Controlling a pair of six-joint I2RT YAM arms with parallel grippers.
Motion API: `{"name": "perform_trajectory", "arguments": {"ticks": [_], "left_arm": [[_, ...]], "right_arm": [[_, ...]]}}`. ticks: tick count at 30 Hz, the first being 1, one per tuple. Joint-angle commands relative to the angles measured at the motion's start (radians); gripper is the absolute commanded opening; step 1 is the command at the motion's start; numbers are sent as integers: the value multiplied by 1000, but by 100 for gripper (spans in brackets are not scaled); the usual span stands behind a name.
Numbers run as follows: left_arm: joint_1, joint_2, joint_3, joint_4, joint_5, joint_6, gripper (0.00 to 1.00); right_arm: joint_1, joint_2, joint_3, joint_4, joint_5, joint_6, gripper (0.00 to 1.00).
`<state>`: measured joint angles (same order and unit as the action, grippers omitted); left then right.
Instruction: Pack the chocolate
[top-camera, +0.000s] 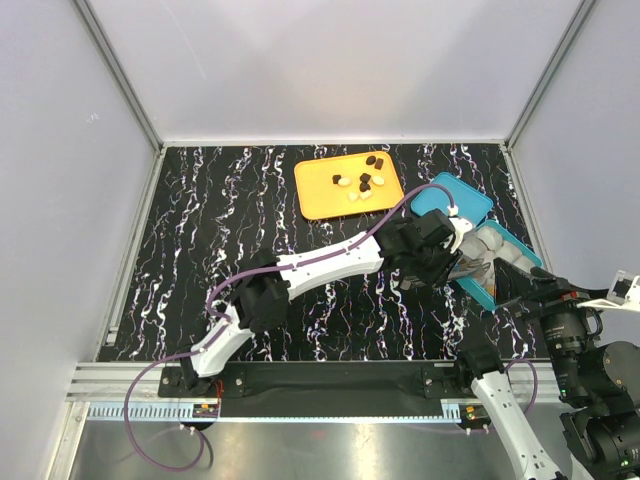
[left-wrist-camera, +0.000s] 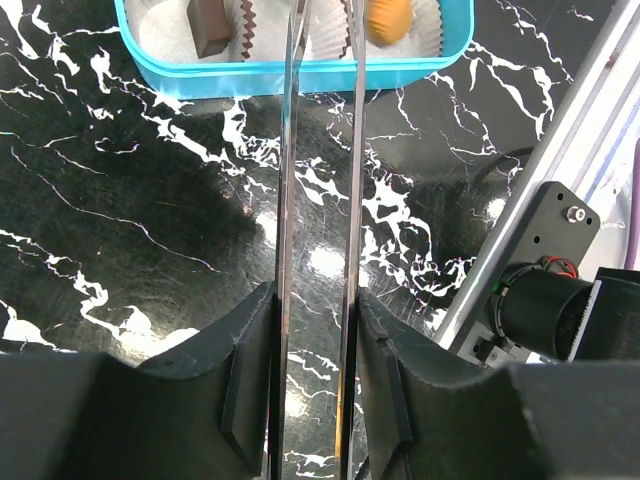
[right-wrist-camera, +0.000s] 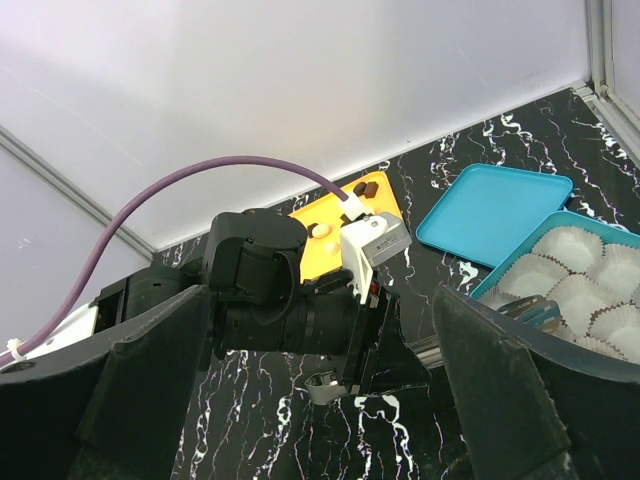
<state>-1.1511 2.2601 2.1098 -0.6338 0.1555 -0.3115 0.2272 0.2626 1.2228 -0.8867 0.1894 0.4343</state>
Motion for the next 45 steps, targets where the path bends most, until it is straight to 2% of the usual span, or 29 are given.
{"name": "perform_trajectory", "arguments": {"ticks": [1,14,17,20,26,33,40,45], "left_arm": [[1,-5,50,43,-23,17,39],[1,-117,45,39,-5,5,41],[4,-181,41,14,-57,2,41],[14,-258,-11,3,-111,-14,41],[53,-447,-241,6,-198,-66,40],[100,-646,-411,-98,-359,-67,41],[177,-821,-507,-144,-409,-66,43],[241,-879,-524,-147,-406,-57,44]], "right_arm": [[4,-3,0,20,-8,-3,100],[4,39,27,23,-2,6,100],[4,95,62,5,18,11,100],[4,162,90,-35,13,32,100],[4,257,115,-95,-38,43,100],[4,302,146,-185,-47,24,100],[4,291,60,-185,-99,63,100],[4,308,11,-213,-130,63,100]]}}
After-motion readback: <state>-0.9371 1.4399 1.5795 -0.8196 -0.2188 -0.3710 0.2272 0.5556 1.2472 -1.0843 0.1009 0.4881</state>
